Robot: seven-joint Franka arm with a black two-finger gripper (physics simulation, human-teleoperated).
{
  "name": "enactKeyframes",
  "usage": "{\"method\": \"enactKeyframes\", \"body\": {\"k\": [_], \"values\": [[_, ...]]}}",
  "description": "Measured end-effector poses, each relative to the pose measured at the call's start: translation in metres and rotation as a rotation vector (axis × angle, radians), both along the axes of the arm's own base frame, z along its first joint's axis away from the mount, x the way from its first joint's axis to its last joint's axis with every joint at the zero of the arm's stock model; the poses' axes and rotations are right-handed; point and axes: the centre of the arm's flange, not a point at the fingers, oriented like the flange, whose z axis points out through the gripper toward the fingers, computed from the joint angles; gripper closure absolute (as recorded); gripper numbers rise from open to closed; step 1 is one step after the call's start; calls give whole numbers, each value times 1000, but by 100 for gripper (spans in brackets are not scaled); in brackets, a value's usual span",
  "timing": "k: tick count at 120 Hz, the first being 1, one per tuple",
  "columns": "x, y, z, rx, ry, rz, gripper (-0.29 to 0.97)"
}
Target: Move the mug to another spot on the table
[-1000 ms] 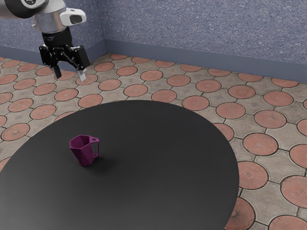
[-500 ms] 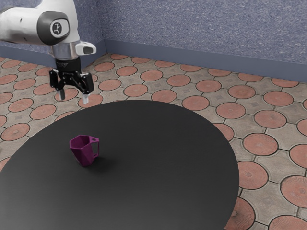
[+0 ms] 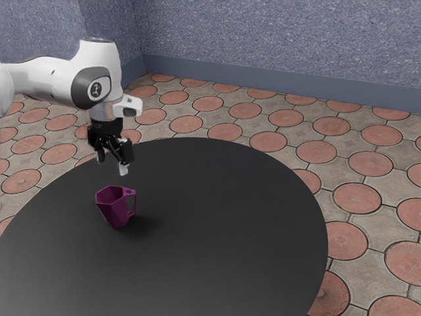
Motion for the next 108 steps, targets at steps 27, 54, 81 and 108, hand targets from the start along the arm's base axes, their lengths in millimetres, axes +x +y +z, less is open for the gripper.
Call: {"method": "enactKeyframes", "body": {"k": [27,54,81,108], "values": [[11,1,-48,21,-8,-221,0],[25,0,-83,24,-20,-366,0],[38,0,-102,4,-24,-445,0],[32,-1,-109,-25,-4,-478,0]]}}
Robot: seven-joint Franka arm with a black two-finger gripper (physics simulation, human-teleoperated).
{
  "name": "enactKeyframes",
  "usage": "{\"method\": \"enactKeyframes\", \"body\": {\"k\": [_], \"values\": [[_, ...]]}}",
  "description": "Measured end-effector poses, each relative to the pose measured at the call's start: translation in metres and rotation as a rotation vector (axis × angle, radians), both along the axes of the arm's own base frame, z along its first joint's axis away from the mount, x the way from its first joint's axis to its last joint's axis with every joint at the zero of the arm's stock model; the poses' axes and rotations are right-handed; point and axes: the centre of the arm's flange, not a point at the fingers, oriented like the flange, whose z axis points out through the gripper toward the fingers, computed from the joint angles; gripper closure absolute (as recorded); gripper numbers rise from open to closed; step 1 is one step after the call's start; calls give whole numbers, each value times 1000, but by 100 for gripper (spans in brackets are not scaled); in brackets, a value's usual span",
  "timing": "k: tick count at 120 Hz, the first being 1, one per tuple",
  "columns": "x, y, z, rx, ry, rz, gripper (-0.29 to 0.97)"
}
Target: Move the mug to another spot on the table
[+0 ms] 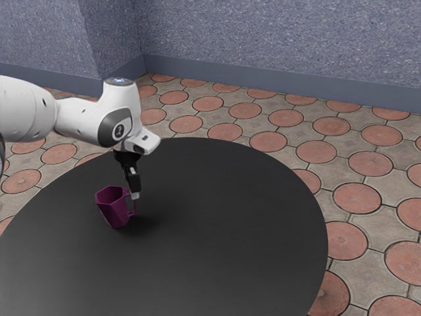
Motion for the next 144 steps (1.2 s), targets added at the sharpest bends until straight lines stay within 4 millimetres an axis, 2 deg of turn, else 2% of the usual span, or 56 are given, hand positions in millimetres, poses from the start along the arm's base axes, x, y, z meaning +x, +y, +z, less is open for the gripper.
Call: {"method": "enactKeyframes", "body": {"k": [43,73,105,125,144], "values": [[-4,-7,-12,-7,28,-30,0],[-8,-7,-32,-1,57,-43,0],[-7,-5,-34,22,61,-67,2],[-6,-6,-36,36,60,-82,13],[-5,-7,-37,40,55,-83,43]]}}
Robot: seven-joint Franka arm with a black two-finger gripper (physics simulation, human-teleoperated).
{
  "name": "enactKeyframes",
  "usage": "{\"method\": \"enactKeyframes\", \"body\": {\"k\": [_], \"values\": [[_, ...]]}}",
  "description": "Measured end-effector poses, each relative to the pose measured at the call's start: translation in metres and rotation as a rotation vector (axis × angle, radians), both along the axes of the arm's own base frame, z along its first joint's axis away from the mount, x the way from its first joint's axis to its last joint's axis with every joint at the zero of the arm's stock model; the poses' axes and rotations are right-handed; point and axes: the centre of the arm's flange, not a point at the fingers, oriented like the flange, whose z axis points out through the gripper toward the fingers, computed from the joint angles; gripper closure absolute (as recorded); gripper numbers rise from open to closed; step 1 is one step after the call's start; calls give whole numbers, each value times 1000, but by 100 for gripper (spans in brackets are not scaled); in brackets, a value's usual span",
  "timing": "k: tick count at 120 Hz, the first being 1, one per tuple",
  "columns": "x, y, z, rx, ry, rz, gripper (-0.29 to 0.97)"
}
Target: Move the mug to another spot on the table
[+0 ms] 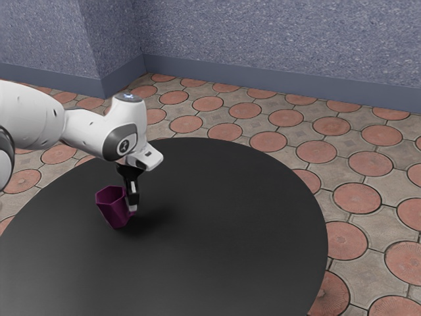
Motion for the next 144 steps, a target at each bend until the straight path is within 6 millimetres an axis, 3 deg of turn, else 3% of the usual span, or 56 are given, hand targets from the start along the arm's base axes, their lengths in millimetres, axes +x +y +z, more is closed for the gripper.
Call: {"method": "enactKeyframes", "body": {"k": [8,35,73,99,144], "values": [[0,-2,0,0,-2,-3,52],[1,-4,1,14,0,1,59],[2,-21,15,74,54,-30,72],[9,-53,31,96,44,-66,76],[0,-114,18,107,60,-103,78]]}}
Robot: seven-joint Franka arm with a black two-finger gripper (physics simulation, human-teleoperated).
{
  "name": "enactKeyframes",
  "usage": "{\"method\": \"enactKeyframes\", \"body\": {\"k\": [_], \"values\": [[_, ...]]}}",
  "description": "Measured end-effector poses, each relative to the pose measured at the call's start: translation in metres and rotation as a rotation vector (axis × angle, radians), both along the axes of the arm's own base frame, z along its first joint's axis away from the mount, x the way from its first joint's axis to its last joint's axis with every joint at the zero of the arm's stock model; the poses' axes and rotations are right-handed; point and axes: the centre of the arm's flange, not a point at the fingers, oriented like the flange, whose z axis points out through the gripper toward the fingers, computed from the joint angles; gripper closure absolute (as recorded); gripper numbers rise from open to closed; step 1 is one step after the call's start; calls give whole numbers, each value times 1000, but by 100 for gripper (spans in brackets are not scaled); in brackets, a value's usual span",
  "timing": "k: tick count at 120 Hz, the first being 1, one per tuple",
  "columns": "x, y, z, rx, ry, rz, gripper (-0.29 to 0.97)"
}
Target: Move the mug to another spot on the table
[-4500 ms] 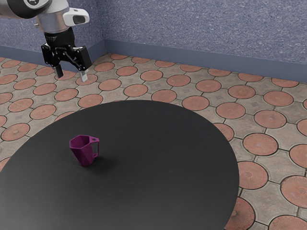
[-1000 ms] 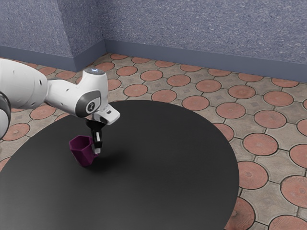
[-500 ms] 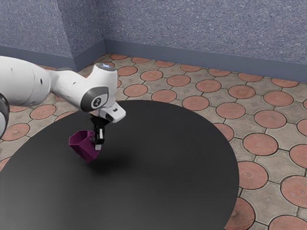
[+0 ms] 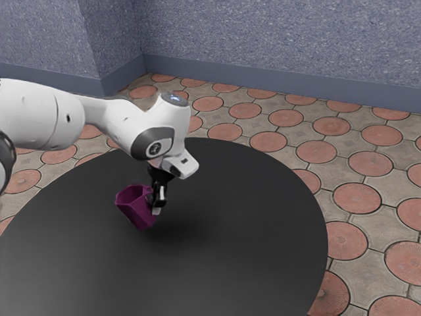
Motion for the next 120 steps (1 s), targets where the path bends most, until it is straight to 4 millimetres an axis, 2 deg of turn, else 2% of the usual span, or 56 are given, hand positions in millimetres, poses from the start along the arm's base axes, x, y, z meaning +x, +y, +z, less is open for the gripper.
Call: {"method": "enactKeyframes", "body": {"k": [16,59,73,96,120], "values": [[-7,-22,-5,25,12,-13,77],[-18,-29,-28,100,39,30,76],[-19,-32,-30,115,32,41,76],[-21,-40,-32,117,40,56,35],[-22,-40,-36,119,45,77,13]]}}
